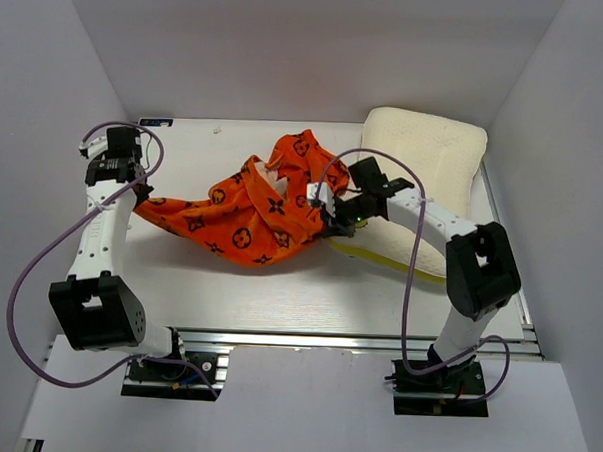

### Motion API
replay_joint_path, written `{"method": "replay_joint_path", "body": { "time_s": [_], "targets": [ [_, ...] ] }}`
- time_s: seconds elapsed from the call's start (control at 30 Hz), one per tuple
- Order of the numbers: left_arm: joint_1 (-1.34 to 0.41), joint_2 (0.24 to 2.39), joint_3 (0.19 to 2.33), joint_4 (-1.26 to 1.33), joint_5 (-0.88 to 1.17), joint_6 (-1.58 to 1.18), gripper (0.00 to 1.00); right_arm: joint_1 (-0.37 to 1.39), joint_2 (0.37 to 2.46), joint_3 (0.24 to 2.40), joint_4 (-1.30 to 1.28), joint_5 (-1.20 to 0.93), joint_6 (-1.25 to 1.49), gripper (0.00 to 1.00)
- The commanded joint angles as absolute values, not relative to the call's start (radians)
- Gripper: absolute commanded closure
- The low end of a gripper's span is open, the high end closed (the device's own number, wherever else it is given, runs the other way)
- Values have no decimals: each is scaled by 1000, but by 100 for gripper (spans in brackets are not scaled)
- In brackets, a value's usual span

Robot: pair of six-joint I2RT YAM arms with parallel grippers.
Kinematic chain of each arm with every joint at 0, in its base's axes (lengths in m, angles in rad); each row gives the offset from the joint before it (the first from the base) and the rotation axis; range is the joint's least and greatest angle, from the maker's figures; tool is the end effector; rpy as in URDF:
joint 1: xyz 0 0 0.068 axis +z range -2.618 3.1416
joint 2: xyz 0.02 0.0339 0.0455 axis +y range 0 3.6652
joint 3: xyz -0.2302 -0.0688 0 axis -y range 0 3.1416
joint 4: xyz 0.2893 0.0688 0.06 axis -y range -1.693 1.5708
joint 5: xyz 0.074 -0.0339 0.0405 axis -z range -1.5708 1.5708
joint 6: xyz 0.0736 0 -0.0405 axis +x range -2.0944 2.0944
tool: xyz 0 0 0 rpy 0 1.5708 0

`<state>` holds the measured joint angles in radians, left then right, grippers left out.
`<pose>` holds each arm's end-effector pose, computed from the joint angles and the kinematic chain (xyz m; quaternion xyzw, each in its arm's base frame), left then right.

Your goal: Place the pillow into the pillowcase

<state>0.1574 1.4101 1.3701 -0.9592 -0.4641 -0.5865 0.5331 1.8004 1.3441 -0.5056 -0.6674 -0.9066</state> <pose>0.3408 0.0874 0.2715 -0.3997 0.8463 0.1572 0.3151 0.3506 0.2598 0.1559 -0.6681 0.6130 0.2545 0.3363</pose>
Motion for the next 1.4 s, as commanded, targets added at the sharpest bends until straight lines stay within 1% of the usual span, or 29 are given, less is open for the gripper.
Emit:
{"method": "replay_joint_path", "body": {
  "time_s": [0.0, 0.07, 0.13, 0.2, 0.23, 0.27, 0.3, 0.37, 0.4, 0.47, 0.5, 0.53, 0.67, 0.73, 0.8, 0.93, 0.97, 1.0, 1.03, 1.07, 1.13, 1.27, 1.3, 1.37],
  "targets": [
    [198, 1410, 1388, -1006, -514, -574, 100, 572, 1675, 1231, -597, -753, -1002, 100],
    [201, 1414, 1419, -1017, -538, -578, 100, 578, 1610, 1153, -597, -756, -1029, 100],
    [202, 1417, 1434, -1020, -543, -577, 100, 581, 1562, 1118, -617, -770, -1055, 100],
    [202, 1417, 1442, -1025, -542, -581, 100, 584, 1536, 1089, -685, -796, -1089, 100],
    [202, 1414, 1443, -1026, -529, -581, 97, 591, 1519, 1077, -705, -816, -1098, 100],
    [202, 1411, 1445, -1026, -514, -580, 91, 610, 1484, 1062, -718, -818, -1115, 100],
    [202, 1398, 1445, -1023, -494, -580, 78, 626, 1462, 1021, -716, -812, -1114, 100],
    [202, 1370, 1430, -1006, -396, -566, 64, 679, 1395, 968, -689, -792, -1077, 100],
    [201, 1333, 1421, -982, -355, -565, 55, 699, 1375, 941, -661, -775, -1048, 100],
    [193, 1290, 1395, -953, -239, -563, 46, 744, 1336, 868, -597, -743, -979, 100],
    [184, 1270, 1379, -934, -207, -561, 40, 756, 1332, 853, -588, -736, -963, 100],
    [173, 1240, 1379, -933, -186, -561, 37, 782, 1331, 833, -580, -717, -948, 100],
    [106, 1204, 1413, -940, -121, -551, 32, 833, 1345, 812, -555, -684, -888, 100],
    [91, 1204, 1423, -925, -33, -545, 32, 851, 1357, 802, -546, -657, -874, 100],
    [25, 1230, 1420, -902, 49, -558, 32, 853, 1371, 795, -534, -635, -856, 100],
    [-240, 1301, 1398, -827, 17, -603, 33, 853, 1367, 795, -535, -629, -853, 100],
    [-274, 1342, 1396, -812, 14, -620, 33, 853, 1352, 792, -531, -632, -854, 95],
    [-311, 1368, 1397, -784, -4, -623, 33, 853, 1313, 785, -513, -621, -853, 76],
    [-368, 1399, 1425, -784, -35, -621, 33, 851, 1292, 784, -502, -611, -851, 64],
    [-389, 1469, 1445, -798, -54, -621, 33, 850, 1266, 781, -493, -595, -851, 54],
    [-431, 1534, 1485, -802, -83, -612, 33, 824, 1185, 778, -465, -560, -841, 41],
    [-452, 1667, 1610, -828, -146, -585, 32, 723, 1077, 785, -394, -509, -749, 33],
    [-451, 1718, 1633, -837, -156, -581, 32, 669, 1042, 782, -378, -500, -726, 31],
    [-454, 1767, 1672, -847, -153, -552, 32, 615, 1006, 766, -281, -491, -622, 24]
  ]
}}
